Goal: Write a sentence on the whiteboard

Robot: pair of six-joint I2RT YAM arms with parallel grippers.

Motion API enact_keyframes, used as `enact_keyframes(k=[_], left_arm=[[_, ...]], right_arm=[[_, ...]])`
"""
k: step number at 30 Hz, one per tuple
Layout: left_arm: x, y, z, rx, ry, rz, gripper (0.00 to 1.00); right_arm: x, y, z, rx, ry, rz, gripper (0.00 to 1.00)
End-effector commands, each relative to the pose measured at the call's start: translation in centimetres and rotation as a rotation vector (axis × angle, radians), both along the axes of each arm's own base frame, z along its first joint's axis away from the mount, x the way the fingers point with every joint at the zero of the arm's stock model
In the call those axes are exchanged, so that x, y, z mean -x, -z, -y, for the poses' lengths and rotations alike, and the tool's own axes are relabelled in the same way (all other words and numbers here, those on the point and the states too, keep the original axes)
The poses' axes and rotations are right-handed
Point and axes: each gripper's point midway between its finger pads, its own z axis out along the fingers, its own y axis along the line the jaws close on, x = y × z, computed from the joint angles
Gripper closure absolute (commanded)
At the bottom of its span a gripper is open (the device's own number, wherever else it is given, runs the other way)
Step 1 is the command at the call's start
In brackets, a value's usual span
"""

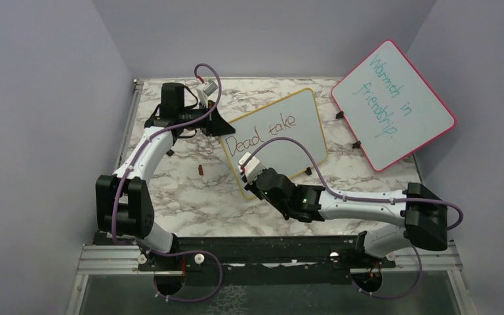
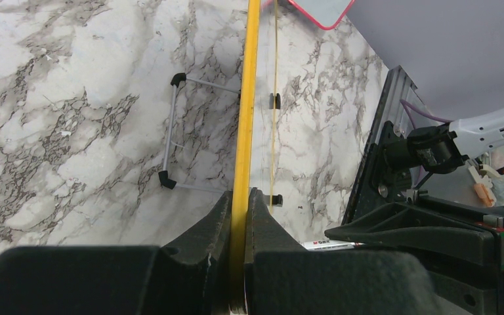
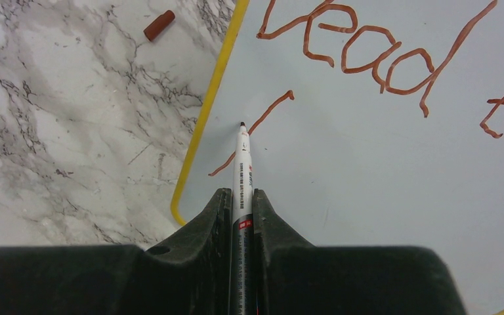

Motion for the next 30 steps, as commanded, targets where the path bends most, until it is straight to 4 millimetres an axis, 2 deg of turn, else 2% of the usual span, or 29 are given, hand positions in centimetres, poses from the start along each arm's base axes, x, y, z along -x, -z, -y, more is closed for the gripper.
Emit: enact_keyframes(k=[1, 7, 18, 30], left_arm=[[-2.5, 4.6, -3.0, -0.174, -0.159, -0.013, 1.0], [-2.5, 4.5, -3.0, -0.174, -0.158, -0.013, 1.0], [-2.5, 4.5, -3.0, -0.174, -0.159, -0.012, 1.0], [-2.5, 4.5, -3.0, -0.174, -0.159, -0.012, 1.0]], right_arm=[[-0.4, -0.3, -0.5, -0.029, 0.03, 0.023, 1.0], [-0.7, 0.2, -0.2, -0.007, 0.044, 0.026, 1.0], [-1.4, 0.2, 1.7, 0.022, 0.127, 0.047, 1.0], [-1.6, 0.3, 2.3, 0.03, 0.147, 0.041, 1.0]])
